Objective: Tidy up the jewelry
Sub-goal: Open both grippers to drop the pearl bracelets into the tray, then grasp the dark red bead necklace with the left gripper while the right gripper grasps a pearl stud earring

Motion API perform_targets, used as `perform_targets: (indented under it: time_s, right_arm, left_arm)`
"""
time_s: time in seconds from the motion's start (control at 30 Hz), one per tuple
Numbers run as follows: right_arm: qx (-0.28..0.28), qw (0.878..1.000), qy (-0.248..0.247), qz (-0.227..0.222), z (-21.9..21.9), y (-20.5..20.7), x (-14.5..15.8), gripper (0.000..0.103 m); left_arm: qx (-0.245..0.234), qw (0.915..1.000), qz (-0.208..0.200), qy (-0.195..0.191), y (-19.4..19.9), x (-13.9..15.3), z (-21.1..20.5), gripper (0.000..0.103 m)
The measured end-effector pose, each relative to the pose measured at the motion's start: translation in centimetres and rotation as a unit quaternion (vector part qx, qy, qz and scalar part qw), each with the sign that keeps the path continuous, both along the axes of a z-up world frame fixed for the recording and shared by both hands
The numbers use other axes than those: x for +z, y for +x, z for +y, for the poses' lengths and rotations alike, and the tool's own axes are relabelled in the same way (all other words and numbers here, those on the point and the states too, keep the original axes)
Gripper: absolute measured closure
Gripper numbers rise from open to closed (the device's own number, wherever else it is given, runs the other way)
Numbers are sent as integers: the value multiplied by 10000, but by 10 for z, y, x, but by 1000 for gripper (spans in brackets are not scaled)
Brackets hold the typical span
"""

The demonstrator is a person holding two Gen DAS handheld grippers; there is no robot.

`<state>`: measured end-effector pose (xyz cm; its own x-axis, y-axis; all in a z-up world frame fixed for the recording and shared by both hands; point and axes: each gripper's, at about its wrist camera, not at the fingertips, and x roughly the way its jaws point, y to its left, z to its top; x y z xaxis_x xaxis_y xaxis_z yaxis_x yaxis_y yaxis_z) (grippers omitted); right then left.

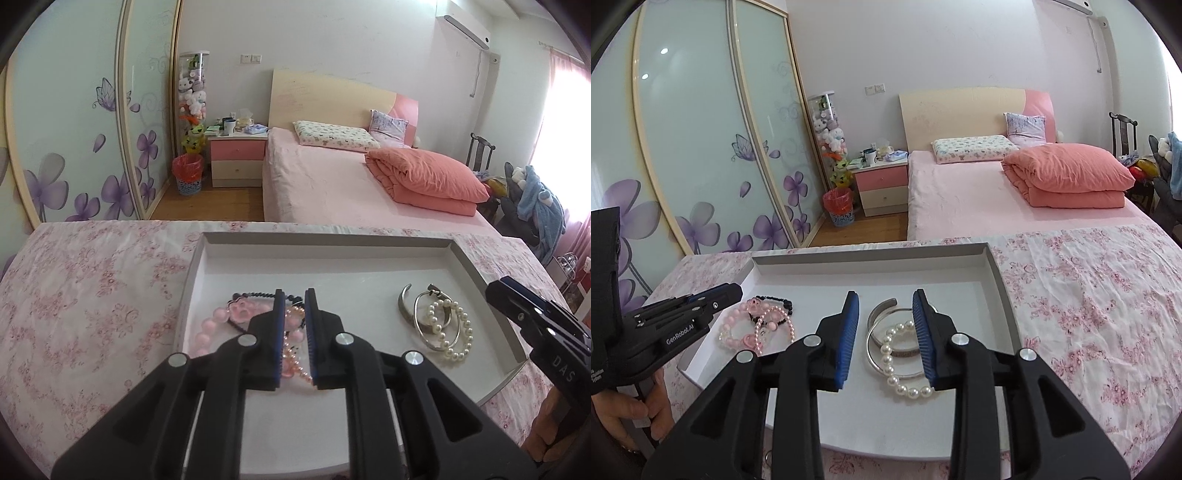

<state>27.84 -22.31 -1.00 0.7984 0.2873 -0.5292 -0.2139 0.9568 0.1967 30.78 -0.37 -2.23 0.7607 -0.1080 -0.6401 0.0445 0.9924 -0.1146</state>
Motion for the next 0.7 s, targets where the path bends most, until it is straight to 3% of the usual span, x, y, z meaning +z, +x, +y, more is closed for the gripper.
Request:
perform_targets:
  time_s: [0.3, 0.7]
  right_arm:
    - [247, 9994, -210, 131, 6, -34, -3, 71]
    - [821, 9906, -579, 925, 19, -94, -38, 71]
  left_arm:
    - [-27, 10000, -7, 60, -33, 2, 7, 85]
    - [-180, 9994, 300, 79, -104, -20, 27, 76]
